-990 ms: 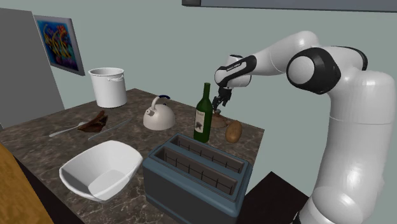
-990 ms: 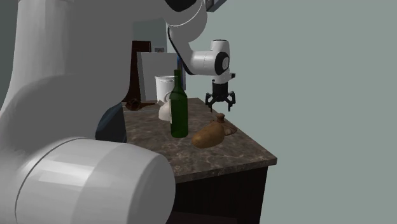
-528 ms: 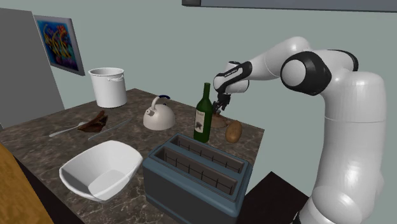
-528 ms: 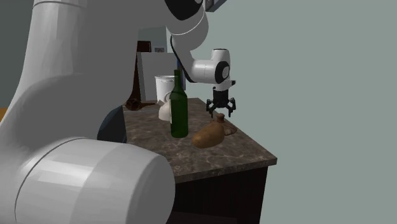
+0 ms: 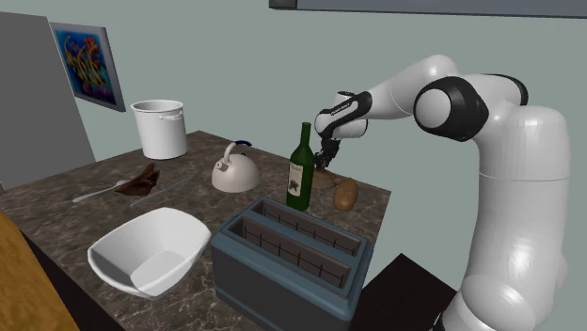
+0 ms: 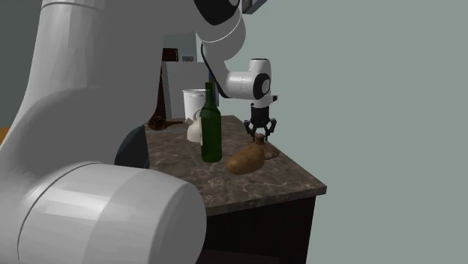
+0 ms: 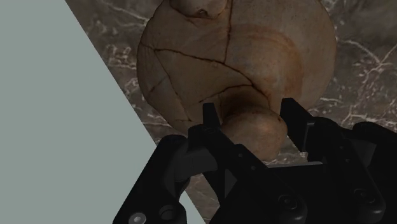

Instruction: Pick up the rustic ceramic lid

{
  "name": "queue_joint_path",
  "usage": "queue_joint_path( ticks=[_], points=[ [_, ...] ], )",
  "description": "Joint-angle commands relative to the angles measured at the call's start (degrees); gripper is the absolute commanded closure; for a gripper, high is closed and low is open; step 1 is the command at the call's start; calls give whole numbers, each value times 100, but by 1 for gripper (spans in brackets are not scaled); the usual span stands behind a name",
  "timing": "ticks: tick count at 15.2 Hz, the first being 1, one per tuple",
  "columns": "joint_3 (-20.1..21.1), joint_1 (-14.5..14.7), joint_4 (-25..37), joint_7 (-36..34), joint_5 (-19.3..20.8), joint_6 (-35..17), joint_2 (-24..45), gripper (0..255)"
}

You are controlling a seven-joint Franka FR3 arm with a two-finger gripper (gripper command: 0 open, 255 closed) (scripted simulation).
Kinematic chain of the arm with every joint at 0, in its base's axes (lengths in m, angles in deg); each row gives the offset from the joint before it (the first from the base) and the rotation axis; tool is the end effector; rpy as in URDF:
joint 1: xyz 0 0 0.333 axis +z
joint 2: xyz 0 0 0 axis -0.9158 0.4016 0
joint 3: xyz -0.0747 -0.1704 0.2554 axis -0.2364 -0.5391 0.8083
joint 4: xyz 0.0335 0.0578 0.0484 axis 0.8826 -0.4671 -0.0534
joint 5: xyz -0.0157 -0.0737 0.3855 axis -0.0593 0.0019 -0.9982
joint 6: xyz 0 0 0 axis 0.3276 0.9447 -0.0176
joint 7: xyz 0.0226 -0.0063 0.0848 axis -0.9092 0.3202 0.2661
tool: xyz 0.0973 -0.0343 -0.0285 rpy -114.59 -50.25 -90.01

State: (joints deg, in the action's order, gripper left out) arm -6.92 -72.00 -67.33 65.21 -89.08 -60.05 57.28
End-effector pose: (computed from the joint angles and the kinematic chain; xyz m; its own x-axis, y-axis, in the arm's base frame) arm 0.6305 -0.1900 0.3571 0.9735 0.0980 0.2067 0.0858 -0.9941 0.0668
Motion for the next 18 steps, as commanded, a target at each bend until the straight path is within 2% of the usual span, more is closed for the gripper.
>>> queue_joint_path(
  ticks=[1, 3, 18],
  points=[
    [1, 0, 2, -1, -1, -2, 9, 255],
    [0, -2, -16, 5, -1, -10, -1, 255],
    [-80, 45, 521, -134, 186, 980, -467, 255]
  ],
)
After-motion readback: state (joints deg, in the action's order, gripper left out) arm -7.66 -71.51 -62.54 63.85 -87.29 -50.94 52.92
